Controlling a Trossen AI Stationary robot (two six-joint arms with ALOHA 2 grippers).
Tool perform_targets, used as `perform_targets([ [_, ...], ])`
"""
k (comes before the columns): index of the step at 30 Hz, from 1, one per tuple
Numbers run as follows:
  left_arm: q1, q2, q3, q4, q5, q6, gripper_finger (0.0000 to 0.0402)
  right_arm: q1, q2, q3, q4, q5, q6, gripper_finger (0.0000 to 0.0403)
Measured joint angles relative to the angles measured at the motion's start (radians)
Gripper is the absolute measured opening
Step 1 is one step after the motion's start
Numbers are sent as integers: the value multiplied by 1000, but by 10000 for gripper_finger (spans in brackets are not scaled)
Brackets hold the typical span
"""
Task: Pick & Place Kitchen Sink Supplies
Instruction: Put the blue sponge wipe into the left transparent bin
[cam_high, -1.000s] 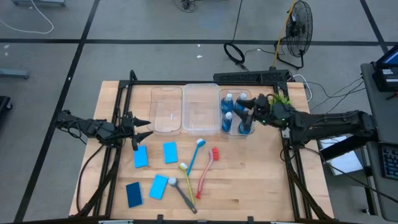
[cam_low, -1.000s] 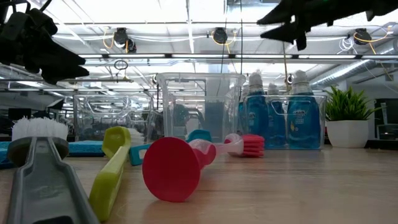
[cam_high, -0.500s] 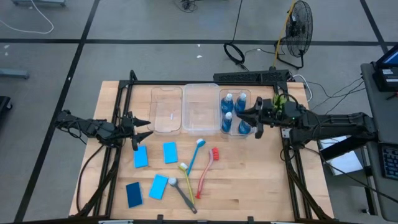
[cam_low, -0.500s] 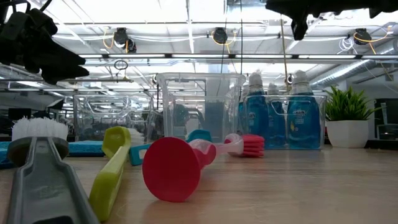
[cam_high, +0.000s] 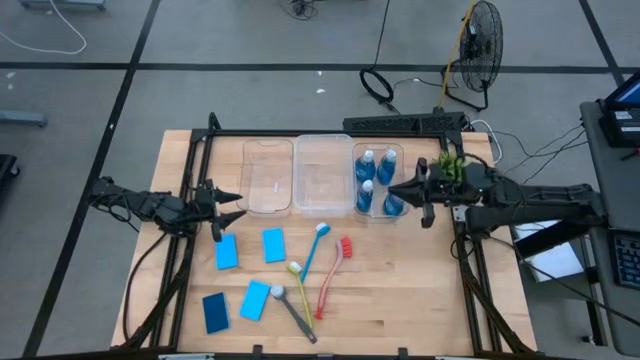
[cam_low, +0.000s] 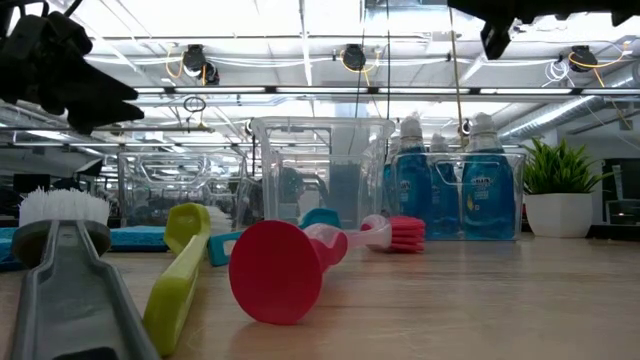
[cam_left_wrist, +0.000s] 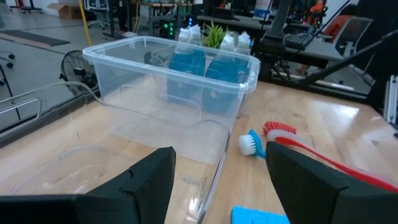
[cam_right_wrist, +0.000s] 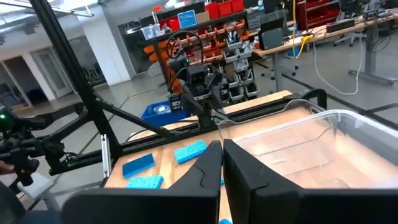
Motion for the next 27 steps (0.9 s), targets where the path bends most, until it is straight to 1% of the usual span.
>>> perform_targets([
  [3,0,0,0,14,0,0,253,0,-55,-39,29,2,0,1],
  [6,0,0,0,14,0,0,253,0,-121,-94,33,46,29,1],
  [10,0,0,0,14,0,4,253,0,-206,-176,42,78,85,1],
  [14,0,0,0,33,-12,23,253,0,-269,-270,140,78,115,1],
  [18,0,0,0,115,-50,31,253,0,-318,-369,260,78,128,1],
  [23,0,0,0,259,-54,139,253,0,-353,-490,404,83,195,1],
  [27,0,0,0,353,-48,203,253,0,-359,-553,517,122,215,1],
])
